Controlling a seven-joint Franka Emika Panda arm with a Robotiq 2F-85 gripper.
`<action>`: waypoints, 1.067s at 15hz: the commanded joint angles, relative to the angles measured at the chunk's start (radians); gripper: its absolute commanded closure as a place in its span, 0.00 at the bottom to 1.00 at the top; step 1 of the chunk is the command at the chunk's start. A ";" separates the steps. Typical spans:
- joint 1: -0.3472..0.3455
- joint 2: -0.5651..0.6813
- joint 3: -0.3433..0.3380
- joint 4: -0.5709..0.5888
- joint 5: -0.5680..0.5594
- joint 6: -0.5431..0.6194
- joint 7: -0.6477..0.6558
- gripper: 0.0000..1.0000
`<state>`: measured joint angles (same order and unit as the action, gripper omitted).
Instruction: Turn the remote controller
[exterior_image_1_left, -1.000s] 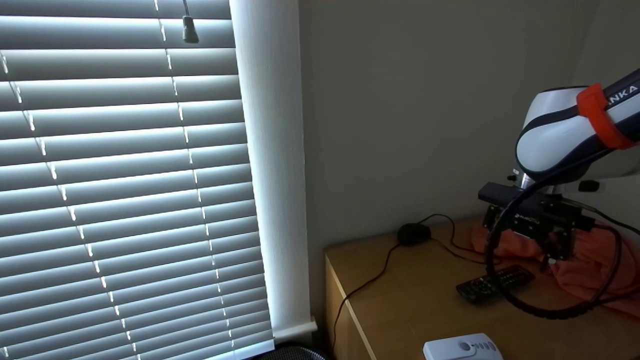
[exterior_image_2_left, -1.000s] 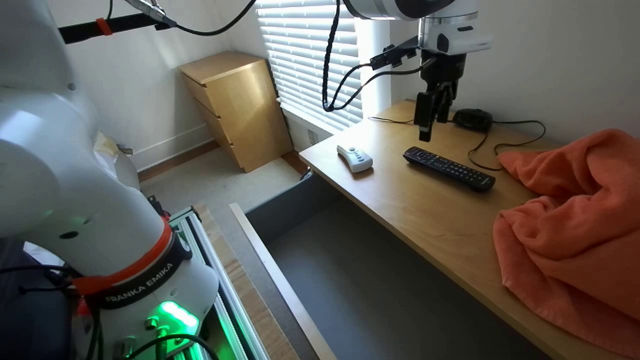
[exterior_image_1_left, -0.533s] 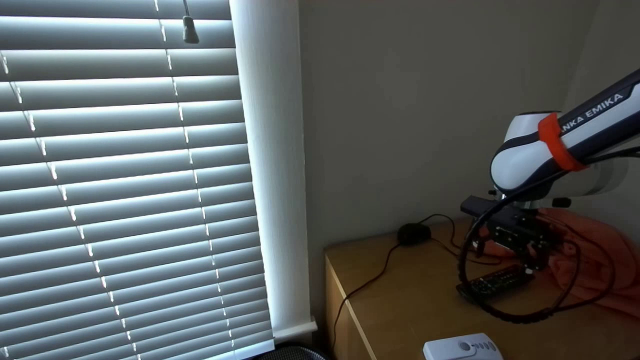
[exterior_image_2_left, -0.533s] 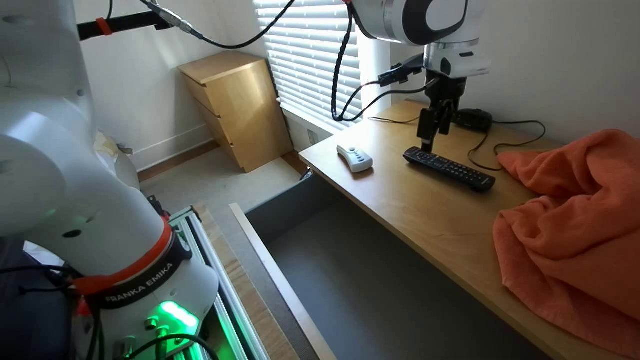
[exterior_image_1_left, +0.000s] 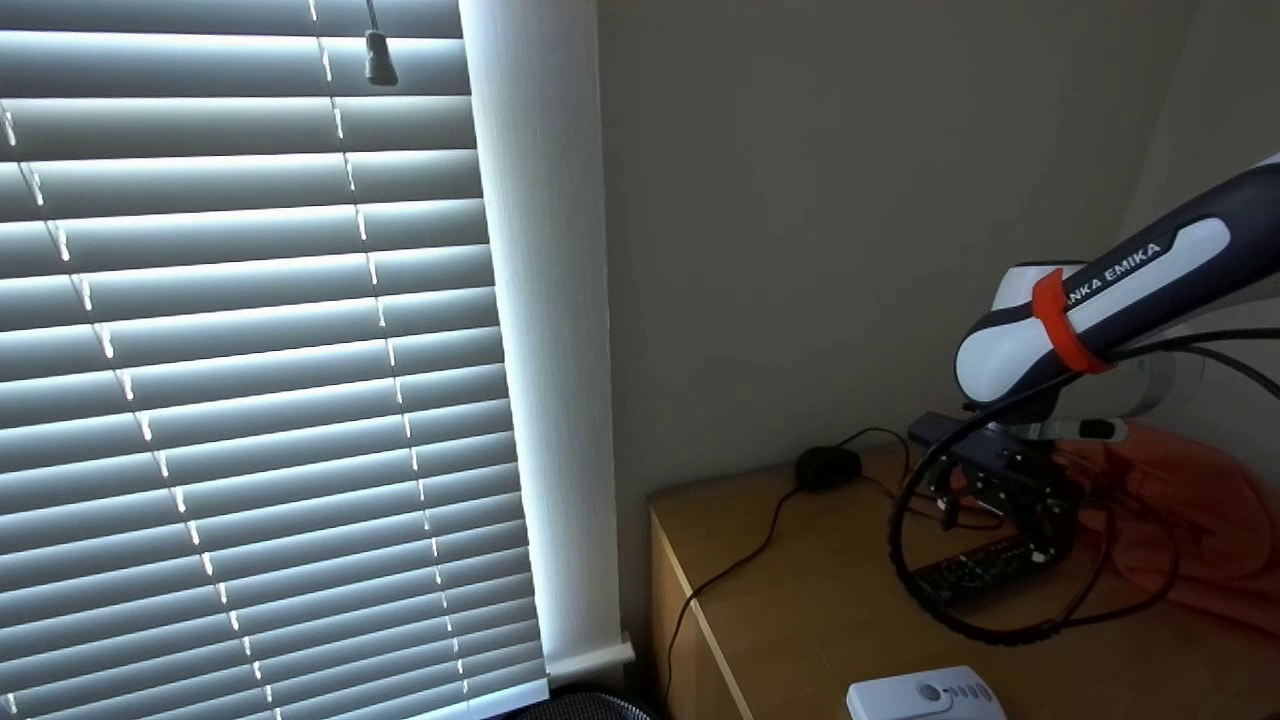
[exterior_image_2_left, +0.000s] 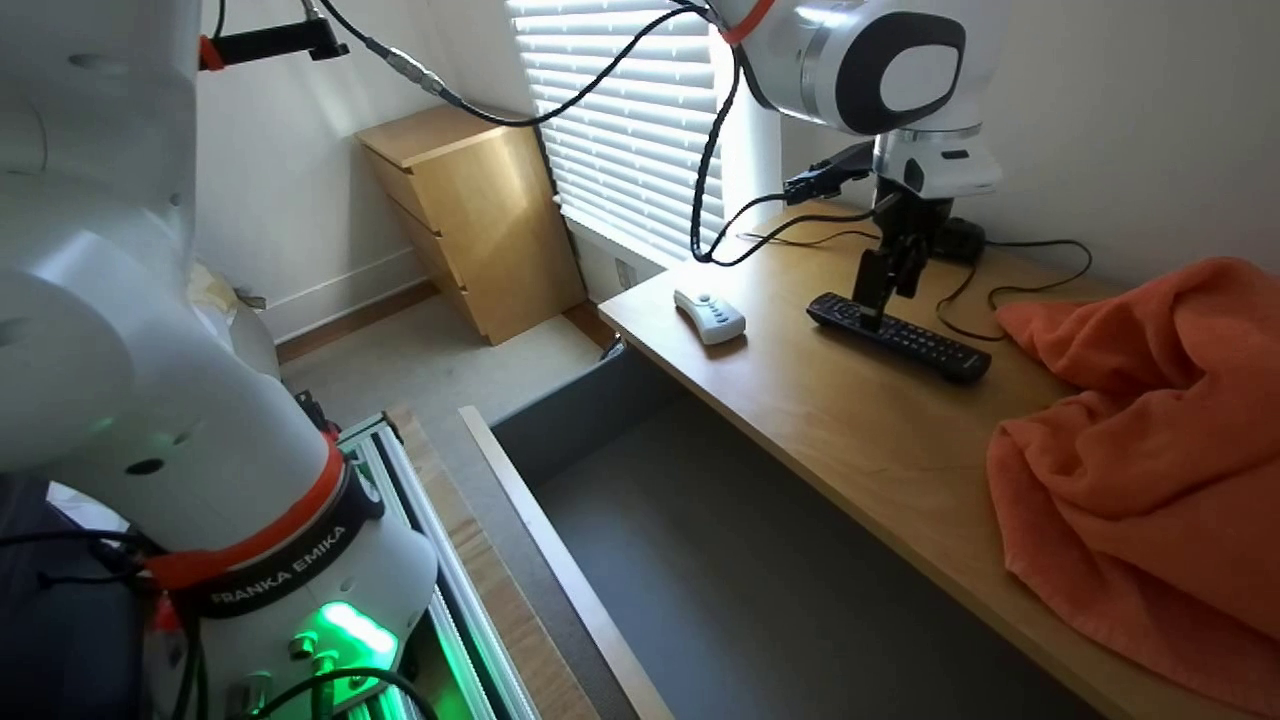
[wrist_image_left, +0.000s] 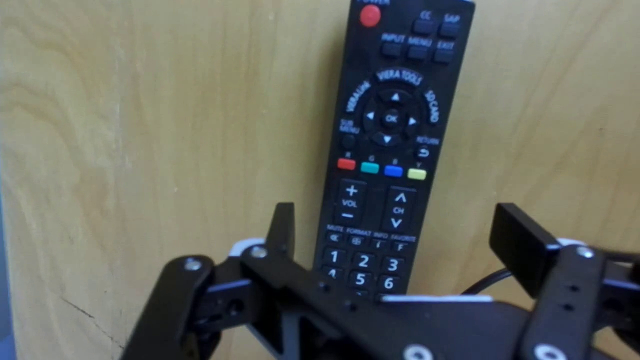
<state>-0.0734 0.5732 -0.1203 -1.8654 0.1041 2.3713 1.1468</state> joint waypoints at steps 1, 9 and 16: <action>0.007 0.056 -0.018 0.056 0.044 -0.014 0.016 0.00; 0.019 0.103 -0.038 0.097 0.049 -0.034 0.059 0.27; 0.041 0.080 -0.071 0.111 0.065 -0.157 0.294 0.70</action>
<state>-0.0559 0.6598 -0.1677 -1.7704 0.1408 2.2837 1.3257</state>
